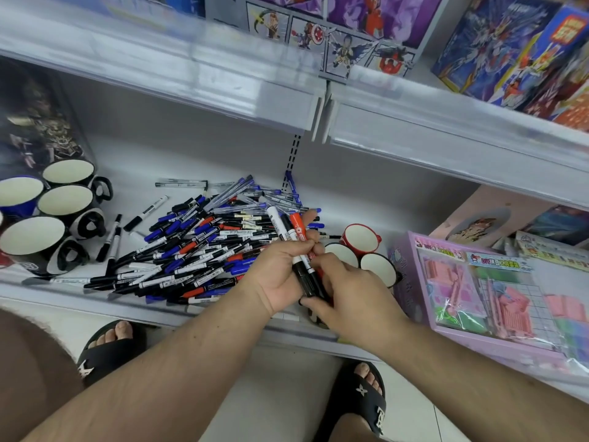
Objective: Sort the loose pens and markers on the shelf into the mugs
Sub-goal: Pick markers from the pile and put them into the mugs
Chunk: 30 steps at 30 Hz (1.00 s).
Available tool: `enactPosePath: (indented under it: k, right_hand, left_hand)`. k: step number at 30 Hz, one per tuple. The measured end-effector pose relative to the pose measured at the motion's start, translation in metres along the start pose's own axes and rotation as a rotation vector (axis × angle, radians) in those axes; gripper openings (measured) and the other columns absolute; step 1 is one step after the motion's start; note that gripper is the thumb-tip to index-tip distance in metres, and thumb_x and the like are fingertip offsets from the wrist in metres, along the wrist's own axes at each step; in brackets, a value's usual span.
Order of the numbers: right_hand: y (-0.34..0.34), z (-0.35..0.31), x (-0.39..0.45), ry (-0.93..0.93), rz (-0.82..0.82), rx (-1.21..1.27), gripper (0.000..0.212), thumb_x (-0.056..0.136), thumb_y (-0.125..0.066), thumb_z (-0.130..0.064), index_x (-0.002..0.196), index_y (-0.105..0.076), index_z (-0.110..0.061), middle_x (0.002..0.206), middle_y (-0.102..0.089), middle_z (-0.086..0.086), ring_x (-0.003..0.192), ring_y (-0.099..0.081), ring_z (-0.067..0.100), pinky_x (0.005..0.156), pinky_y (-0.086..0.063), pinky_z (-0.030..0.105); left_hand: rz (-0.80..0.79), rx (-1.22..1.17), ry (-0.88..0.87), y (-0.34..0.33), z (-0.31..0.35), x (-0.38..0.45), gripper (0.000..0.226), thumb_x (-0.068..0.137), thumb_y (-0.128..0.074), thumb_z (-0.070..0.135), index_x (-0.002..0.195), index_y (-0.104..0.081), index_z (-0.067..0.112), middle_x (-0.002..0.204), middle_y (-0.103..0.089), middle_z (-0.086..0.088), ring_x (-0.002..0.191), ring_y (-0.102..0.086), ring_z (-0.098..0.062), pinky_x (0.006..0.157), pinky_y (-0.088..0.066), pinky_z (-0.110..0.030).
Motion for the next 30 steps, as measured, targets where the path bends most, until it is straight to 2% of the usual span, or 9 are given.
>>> enactPosePath:
  k: [3,5,8,12,16,21,23,26,30]
  right_hand:
    - [-0.002,0.018,-0.001,-0.066,0.031,0.212,0.03,0.086,-0.072,-0.029,0.111,-0.058,-0.02,0.076,-0.06,-0.01,0.064,-0.057,0.012,0.061,-0.047,0.031]
    - [-0.006,0.039,-0.002,-0.225,-0.004,0.477,0.015,0.088,-0.07,-0.016,0.096,-0.06,-0.024,0.069,-0.059,-0.011,0.054,-0.055,0.004,0.061,-0.049,0.029]
    - [-0.01,0.063,-0.007,-0.466,-0.027,0.847,0.018,0.096,-0.057,-0.004,0.091,-0.065,-0.02,0.074,-0.065,0.002,0.052,-0.062,0.013,0.064,-0.054,0.036]
    - [-0.001,0.091,-0.013,-0.594,0.087,1.056,0.022,0.098,-0.05,-0.001,0.093,-0.069,-0.011,0.07,-0.06,0.009,0.049,-0.054,0.018,0.051,-0.047,0.026]
    - [0.017,0.124,-0.022,-0.652,0.265,1.068,0.015,0.095,-0.056,0.0,0.091,-0.066,-0.011,0.07,-0.059,0.01,0.046,-0.051,0.017,0.052,-0.044,0.028]
    - [0.043,0.179,-0.047,-0.703,0.445,0.805,0.022,0.092,-0.057,0.002,0.075,-0.063,-0.011,0.064,-0.06,0.006,0.046,-0.053,0.012,0.047,-0.044,0.021]
    - [0.034,0.203,-0.061,-0.773,0.403,0.654,0.021,0.091,-0.057,-0.002,0.074,-0.063,-0.013,0.068,-0.064,0.005,0.057,-0.061,0.021,0.052,-0.046,0.023]
    - [0.009,0.236,-0.083,-0.923,0.302,0.487,0.016,0.084,-0.059,-0.013,0.073,-0.066,-0.02,0.076,-0.07,0.007,0.075,-0.069,0.032,0.069,-0.055,0.038]
    - [-0.03,0.257,-0.098,-1.044,0.083,0.388,0.018,0.081,-0.055,-0.01,0.077,-0.072,-0.016,0.077,-0.072,0.012,0.077,-0.069,0.035,0.07,-0.057,0.039]
  left_hand:
    - [0.023,0.04,0.012,0.0,0.003,0.001,0.046,0.08,-0.056,0.013,0.125,-0.06,0.017,0.077,-0.055,0.002,0.067,-0.05,-0.011,0.068,-0.043,-0.025]
    - [0.051,0.086,0.008,0.004,0.008,0.002,0.044,0.081,-0.057,0.02,0.125,-0.061,0.017,0.077,-0.053,0.002,0.065,-0.051,-0.011,0.066,-0.045,-0.026]
    - [0.096,0.141,-0.01,0.015,0.016,0.004,0.035,0.091,-0.054,0.023,0.124,-0.063,0.016,0.078,-0.055,0.002,0.062,-0.056,-0.012,0.062,-0.05,-0.029]
    - [0.14,0.214,0.034,0.02,0.011,0.002,0.018,0.095,-0.055,0.021,0.108,-0.068,0.016,0.075,-0.055,-0.003,0.062,-0.051,-0.015,0.068,-0.047,-0.032]
    - [0.14,0.273,0.094,0.023,-0.012,0.002,0.009,0.095,-0.056,0.01,0.09,-0.061,0.016,0.073,-0.053,-0.003,0.057,-0.052,-0.013,0.058,-0.047,-0.028]
    - [0.196,0.424,0.145,0.037,-0.041,0.003,0.014,0.097,-0.054,0.004,0.093,-0.062,0.015,0.081,-0.061,-0.003,0.058,-0.055,-0.013,0.058,-0.049,-0.028]
    - [0.223,0.397,0.165,0.039,-0.051,0.004,0.016,0.097,-0.054,0.002,0.095,-0.065,0.014,0.08,-0.065,-0.002,0.061,-0.058,-0.013,0.064,-0.051,-0.03]
    - [0.209,0.345,0.181,0.035,-0.06,0.009,0.019,0.097,-0.052,0.001,0.095,-0.067,0.013,0.077,-0.066,-0.002,0.064,-0.06,-0.015,0.075,-0.054,-0.034]
    - [0.184,0.274,0.165,0.032,-0.061,0.014,0.021,0.098,-0.048,-0.002,0.097,-0.065,0.011,0.079,-0.067,-0.005,0.071,-0.064,-0.02,0.088,-0.054,-0.042]
Point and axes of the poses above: each hand's wrist, its own x-axis towards the middle knuckle, its own y-axis out of the back of the hand, z = x × y, the point moved 10 cm from there along x, towards the middle knuckle
